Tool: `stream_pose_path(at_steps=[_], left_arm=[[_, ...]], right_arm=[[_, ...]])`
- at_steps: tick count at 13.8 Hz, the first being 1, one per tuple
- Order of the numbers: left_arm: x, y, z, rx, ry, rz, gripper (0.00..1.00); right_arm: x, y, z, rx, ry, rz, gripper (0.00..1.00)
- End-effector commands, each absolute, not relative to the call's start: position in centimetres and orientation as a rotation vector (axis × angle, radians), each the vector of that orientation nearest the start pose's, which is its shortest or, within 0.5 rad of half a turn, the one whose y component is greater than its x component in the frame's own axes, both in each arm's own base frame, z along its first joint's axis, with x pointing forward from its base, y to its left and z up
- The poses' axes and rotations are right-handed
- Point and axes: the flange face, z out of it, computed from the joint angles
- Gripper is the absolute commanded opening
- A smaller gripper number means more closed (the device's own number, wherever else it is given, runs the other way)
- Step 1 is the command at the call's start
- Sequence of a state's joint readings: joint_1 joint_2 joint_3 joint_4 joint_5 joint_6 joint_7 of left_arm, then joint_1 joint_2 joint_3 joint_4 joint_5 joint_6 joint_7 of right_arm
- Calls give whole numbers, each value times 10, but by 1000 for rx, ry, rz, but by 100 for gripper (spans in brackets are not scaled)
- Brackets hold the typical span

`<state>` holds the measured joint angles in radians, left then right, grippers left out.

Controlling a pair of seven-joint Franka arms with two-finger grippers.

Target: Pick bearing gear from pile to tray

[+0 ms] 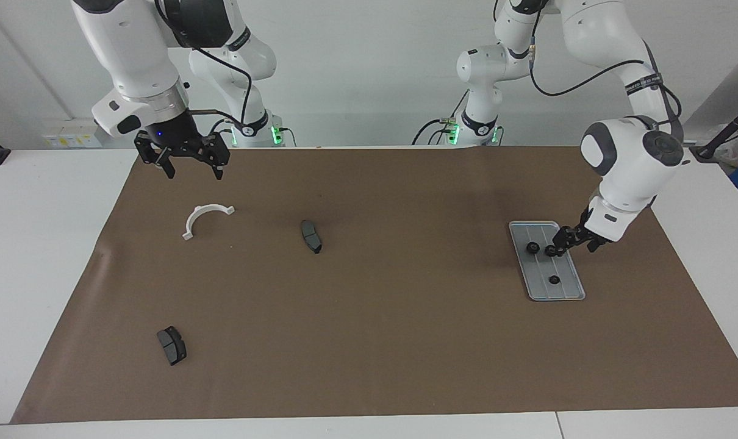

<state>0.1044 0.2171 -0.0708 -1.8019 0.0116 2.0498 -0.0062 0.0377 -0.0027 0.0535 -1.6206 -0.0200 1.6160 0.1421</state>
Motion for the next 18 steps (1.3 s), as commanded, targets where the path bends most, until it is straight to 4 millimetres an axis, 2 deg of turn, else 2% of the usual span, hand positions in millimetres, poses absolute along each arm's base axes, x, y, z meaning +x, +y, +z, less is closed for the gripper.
stream_pose_path(at_steps=[1,2,4,5,6,7,11,16,18], left_arm=[[635,6,516,-3160,-45,2,92],[636,-1,531,-3168,-30,60,92],[633,-13,571,-3198,-8,58,93],[629,-15,574,-3207,-6,92,93],[623,-26,583,-3205,26,128,93],[618,-28,593,-3202,34,152,93],[611,-31,613,-3195,70,63,100],[601,-32,593,-3194,60,9,100],[601,-31,595,-3194,52,0,100]], right_arm=[[549,45,608,-3157,50,-17,100],[549,45,608,-3156,50,-17,100],[547,47,609,-3158,42,-10,100],[548,47,608,-3158,45,-12,100],[548,46,608,-3156,47,-10,100],[548,45,609,-3156,50,-12,100],[548,44,608,-3156,57,-10,100],[548,44,608,-3158,57,-10,100],[548,44,608,-3158,59,-5,100]])
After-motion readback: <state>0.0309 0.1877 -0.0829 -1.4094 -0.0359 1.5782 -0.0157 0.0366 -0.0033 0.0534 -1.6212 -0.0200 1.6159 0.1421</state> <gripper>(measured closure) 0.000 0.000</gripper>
